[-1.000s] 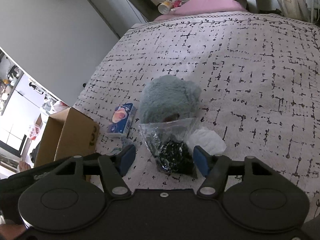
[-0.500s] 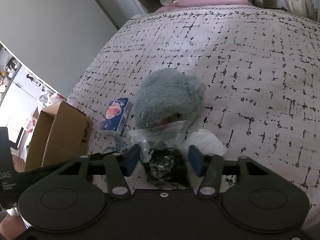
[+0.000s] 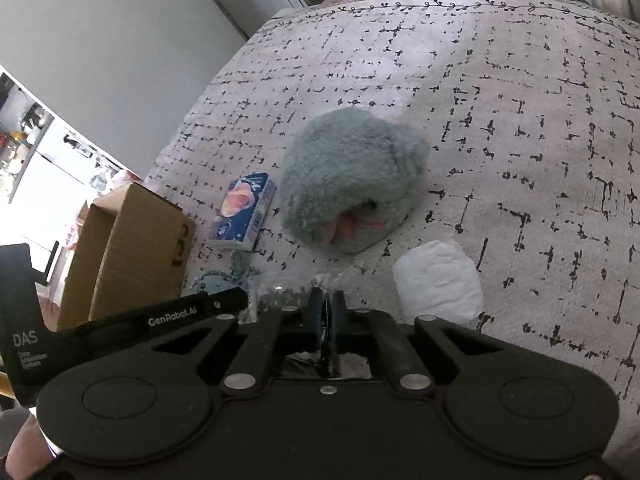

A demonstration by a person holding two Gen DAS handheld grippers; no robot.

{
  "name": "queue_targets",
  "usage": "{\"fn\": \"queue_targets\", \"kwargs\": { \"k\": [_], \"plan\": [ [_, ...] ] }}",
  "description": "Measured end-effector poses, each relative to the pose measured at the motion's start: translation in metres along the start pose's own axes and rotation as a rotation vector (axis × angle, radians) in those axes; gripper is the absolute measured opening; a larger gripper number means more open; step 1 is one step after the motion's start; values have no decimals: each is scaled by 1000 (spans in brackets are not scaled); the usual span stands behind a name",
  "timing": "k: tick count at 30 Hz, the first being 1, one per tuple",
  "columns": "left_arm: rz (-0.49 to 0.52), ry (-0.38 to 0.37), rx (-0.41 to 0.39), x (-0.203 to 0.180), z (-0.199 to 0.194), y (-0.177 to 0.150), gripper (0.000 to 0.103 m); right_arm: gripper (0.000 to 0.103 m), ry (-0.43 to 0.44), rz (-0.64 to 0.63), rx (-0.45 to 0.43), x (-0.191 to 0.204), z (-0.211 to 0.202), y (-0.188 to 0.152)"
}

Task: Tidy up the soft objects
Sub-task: 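Carry the bunny in the left tool while the right tool carries the bag to the box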

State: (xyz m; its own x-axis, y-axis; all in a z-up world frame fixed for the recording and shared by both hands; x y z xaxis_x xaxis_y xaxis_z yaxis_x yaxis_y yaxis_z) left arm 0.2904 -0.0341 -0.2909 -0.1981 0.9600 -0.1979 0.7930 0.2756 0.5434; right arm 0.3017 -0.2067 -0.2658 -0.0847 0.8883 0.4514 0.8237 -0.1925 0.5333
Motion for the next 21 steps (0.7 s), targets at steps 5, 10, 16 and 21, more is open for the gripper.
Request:
{"fn": "queue_targets", "kwargs": {
  "k": [5,10,16,21],
  "plan": [
    [0,-9,-24,-2,-15,2,31,9,-5,9,9,0,-5,-1],
    [-5,-18,-47,-3,-29,6,31,70,-6,2,34,5,-4,-6],
    [-27,-12,-64,3,-45,7,32,67,-28,-41,73,12,10,-17],
    [-35,-13,-76,5,-60,8,32,33,-30,-79,106,19,18,-27]
  ]
}}
Point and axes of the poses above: each gripper's, at about its wrist camera, not at the fingertips, and z roughly the way its jaws point, x to its left, y to its top, the point moved 10 cm from there along z, roughly the way its jaws point, and after that the axes turned 8 degrees about -x, right-handed, at the moved point
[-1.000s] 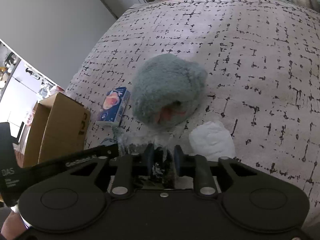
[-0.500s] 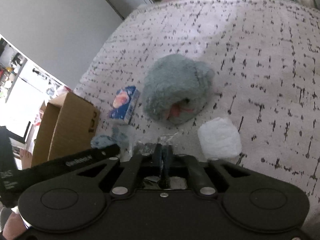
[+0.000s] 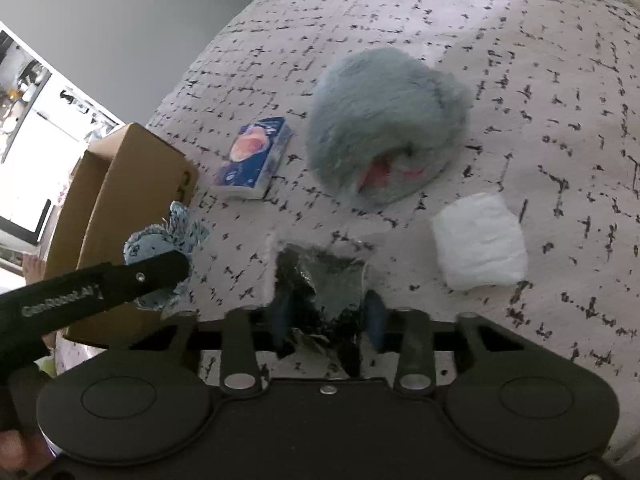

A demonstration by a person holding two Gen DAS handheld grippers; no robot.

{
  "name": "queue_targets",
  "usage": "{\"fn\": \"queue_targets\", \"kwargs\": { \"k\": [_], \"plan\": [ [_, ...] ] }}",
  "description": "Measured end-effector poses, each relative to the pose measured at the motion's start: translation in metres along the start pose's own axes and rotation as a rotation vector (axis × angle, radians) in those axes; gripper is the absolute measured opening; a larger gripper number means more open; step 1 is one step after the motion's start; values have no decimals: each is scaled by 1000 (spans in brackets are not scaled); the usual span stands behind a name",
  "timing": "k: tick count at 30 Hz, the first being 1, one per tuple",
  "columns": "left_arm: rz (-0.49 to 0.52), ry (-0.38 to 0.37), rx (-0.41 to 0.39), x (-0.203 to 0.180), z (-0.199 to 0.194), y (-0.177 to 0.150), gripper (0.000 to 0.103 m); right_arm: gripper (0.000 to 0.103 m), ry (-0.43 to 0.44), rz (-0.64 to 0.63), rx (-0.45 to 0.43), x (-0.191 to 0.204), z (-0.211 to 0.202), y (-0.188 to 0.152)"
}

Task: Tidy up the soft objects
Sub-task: 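Carry the bunny in the left tool while the right tool carries the bag to the box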

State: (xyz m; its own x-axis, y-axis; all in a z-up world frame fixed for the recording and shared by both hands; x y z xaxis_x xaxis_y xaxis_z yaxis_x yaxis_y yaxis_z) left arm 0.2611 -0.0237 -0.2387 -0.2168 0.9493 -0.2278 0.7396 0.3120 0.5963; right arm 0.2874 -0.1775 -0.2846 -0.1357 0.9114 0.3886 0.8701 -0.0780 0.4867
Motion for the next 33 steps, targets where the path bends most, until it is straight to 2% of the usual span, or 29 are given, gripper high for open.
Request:
{"fn": "queue_targets", "kwargs": {
  "k": [4,14,22,33],
  "plan": [
    [-14,-9,-25,-1,-15,6,32,30,-10,-13,-32,1,-10,0],
    [12,-22,-69,-2,-51,9,32,30,-21,29,-141,-4,-44,8],
    [3,-37,-83,-1,-78,3,32,30,-3,49,-184,-2,-64,4],
    [7,-55,-140,4,-110,13,32,30,16,45,-282,12,-110,10]
  ]
}}
Point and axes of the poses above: each gripper's, at about its wrist camera, not at the fingertips, and z roughly the way its jaws point, x to its left, y to its top, the point moved 10 cm from there along z, roughly the way its jaws point, and after that the axes turned 8 degrees about -x, right-handed, at the moved point
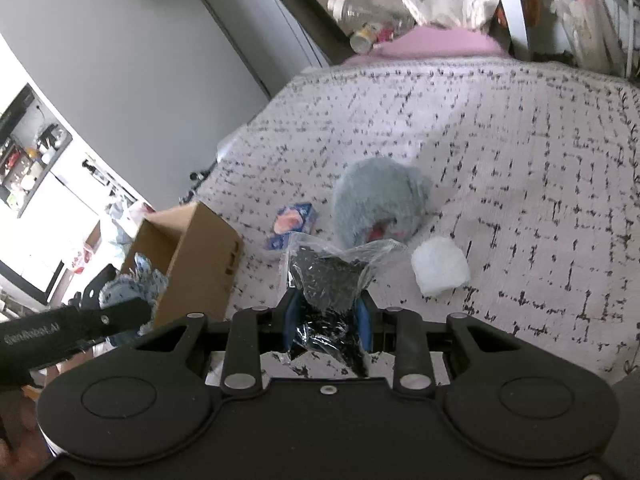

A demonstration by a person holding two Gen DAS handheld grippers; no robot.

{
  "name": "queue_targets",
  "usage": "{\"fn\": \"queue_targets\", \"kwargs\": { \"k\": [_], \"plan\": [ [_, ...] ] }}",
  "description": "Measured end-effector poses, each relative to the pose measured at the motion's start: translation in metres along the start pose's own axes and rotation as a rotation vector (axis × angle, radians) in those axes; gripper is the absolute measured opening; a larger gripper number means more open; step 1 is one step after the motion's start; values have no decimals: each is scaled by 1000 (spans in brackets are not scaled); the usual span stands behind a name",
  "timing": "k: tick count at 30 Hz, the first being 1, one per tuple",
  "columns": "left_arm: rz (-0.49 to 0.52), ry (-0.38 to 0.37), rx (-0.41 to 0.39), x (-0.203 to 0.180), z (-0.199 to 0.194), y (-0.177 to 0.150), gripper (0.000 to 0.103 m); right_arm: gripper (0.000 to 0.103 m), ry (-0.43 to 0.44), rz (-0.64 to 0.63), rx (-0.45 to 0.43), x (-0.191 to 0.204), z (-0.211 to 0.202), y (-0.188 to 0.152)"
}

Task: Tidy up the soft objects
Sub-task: 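Carry the bunny in the left tool while the right tool carries the bag to the box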

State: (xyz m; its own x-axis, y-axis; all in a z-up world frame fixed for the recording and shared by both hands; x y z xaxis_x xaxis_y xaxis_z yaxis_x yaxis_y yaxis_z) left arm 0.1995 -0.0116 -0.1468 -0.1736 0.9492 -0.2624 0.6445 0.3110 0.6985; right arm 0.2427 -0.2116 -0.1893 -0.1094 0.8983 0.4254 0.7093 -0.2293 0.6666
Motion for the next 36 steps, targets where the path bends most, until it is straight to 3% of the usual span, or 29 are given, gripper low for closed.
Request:
{"fn": "queue_targets", "kwargs": {
  "k": [18,36],
  "plan": [
    [-35,26,-53,37,-23,23,32,25,79,-18,-118,44,-24,30],
    [-114,61,-60,95,-12,39,32,24,165,-27,-79,102,4,31]
  ]
}}
Point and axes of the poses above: each gripper's, at about its wrist camera, not at the fingertips, and z roughly the way its jaws point, x to its left, y to its top, the point moved 10 cm from there along z, roughly the way its jaws point, and after that the axes turned 8 degrees about -x, right-handed, at the moved point
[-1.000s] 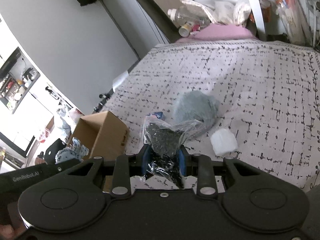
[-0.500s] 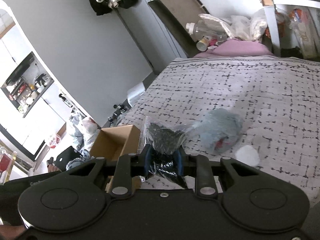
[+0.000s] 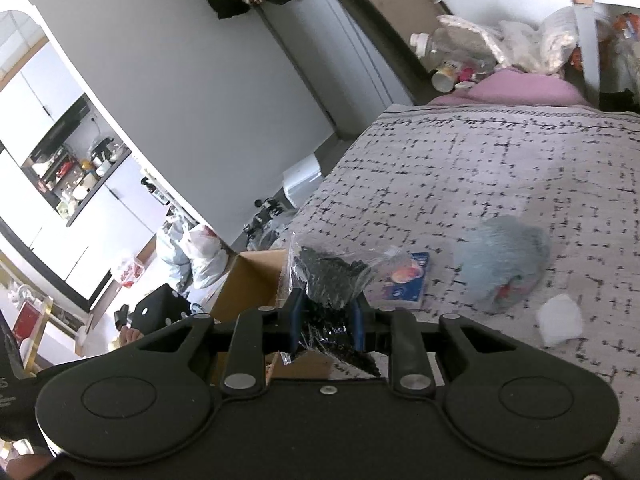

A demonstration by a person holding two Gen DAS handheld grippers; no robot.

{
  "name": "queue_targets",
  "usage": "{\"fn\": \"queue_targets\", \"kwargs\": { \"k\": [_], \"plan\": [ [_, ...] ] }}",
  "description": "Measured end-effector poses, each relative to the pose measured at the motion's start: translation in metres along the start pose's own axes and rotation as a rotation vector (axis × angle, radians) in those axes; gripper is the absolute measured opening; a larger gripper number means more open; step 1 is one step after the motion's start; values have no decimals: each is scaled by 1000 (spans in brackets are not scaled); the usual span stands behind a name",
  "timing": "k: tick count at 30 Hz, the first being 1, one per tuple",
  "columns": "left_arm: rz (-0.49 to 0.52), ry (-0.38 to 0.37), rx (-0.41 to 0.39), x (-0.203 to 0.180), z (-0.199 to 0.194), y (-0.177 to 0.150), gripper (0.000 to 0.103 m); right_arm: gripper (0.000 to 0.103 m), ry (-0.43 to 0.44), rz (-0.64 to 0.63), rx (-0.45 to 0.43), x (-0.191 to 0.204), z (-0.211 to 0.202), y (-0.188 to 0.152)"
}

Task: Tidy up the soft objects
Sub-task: 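Carry the bunny in the left tool while the right tool carries the bag to the box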

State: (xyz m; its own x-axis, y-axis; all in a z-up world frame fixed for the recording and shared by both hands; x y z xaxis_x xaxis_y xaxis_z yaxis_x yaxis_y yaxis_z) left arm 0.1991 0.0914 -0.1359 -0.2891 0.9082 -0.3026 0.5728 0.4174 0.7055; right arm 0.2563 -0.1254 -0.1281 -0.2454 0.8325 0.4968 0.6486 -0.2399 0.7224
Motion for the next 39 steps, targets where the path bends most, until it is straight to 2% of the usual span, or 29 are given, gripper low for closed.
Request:
{"fn": "queue_targets", "kwargs": {
  "k": [15,29,32,36,39],
  "plan": [
    [-71,18,46,31,29,4,32,25,27,-16,72,39,40,-9],
    [-102,47,69,53,60,16,33,26,65,-38,163,69,83,-33],
    [-100,67,60,57,62,19,36,26,66,-40,172,73,88,-35],
    [-81,89,49,60,61,22,50,26,59,-40,185,74,95,-39],
    [-79,82,43,61,58,24,51,27,58,-41,191,75,97,-41]
  ]
}}
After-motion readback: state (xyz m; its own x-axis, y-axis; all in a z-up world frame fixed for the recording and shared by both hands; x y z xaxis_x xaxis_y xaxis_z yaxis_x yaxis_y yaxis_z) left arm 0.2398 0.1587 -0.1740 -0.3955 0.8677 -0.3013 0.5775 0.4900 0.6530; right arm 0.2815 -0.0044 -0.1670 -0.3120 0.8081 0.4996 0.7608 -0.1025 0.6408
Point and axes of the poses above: each gripper's, at about its wrist camera, not at the fingertips, and z roughly the way its jaws point, x to its left, y to its top, the point moved 10 cm from there along z, roughly the way its jaws point, and after that the axes turned 8 degrees about -x, right-handed, at the moved point
